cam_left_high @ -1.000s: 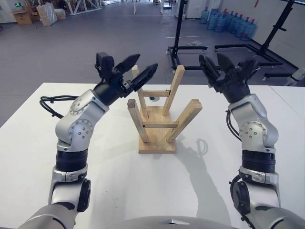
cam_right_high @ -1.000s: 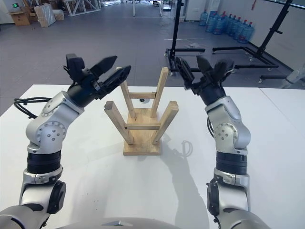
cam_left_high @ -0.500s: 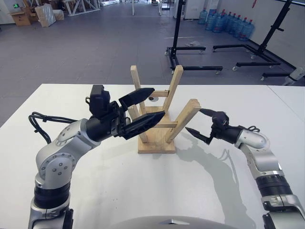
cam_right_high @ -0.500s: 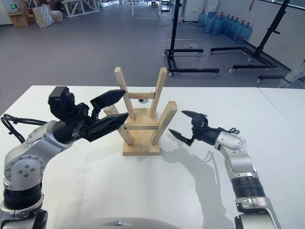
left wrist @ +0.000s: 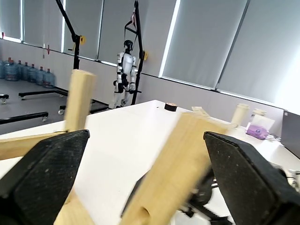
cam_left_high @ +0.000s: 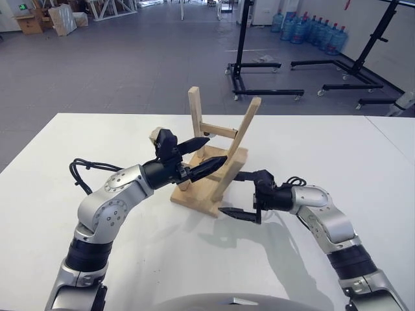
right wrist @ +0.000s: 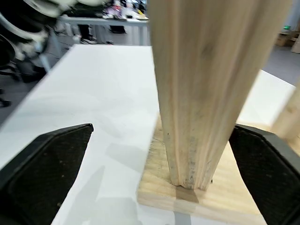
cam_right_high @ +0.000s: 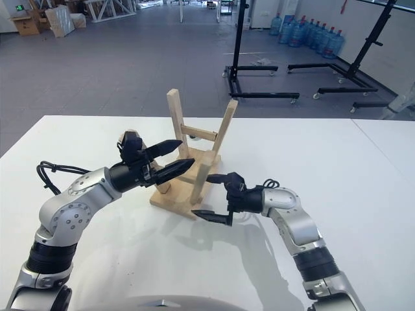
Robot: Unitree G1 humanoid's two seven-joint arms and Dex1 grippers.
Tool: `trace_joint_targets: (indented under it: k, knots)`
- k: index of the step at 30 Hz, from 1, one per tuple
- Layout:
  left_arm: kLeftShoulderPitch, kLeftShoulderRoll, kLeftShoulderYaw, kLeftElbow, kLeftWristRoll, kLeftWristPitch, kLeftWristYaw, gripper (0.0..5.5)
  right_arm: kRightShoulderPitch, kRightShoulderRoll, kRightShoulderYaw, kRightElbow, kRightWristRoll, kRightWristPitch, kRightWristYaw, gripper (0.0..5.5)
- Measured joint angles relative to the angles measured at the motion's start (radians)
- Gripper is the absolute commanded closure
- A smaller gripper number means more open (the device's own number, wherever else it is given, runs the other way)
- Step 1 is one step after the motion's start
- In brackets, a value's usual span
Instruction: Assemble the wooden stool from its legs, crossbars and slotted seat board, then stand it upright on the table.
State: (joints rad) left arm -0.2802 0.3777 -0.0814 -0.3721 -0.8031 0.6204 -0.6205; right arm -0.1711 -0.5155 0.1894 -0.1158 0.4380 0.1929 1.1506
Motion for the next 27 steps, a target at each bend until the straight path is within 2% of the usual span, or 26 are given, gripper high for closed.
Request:
trace_joint_targets:
  k: [5,10,13,18,22,27]
  knots:
    - [-0.002,-0.021,0.001,0.051,0.038,-0.005,0.004,1.03,-0.049,0.000,0.077,-0.091,0.070,0.114,0.092,0.35]
    - [-0.001,-0.022,0.016,0.070,0.066,-0.012,-0.003,1.03,-0.077,0.004,0.075,-0.148,0.112,0.176,0.085,0.35]
    - [0.012,-0.018,0.031,0.072,0.072,-0.018,-0.006,1.03,-0.066,-0.009,0.002,-0.181,0.119,0.176,0.031,0.35]
    - [0.031,-0.020,0.047,0.082,0.104,-0.041,-0.008,1.03,0.063,-0.067,-0.195,-0.252,0.210,0.198,-0.044,0.35]
    - [0.032,-0.027,0.047,0.085,0.116,-0.063,-0.014,1.03,0.085,-0.115,-0.215,-0.078,0.151,0.198,-0.048,0.35]
    - [0.030,-0.039,0.040,0.105,0.139,-0.078,-0.031,1.03,-0.098,-0.049,-0.161,0.295,0.004,0.087,-0.081,0.35]
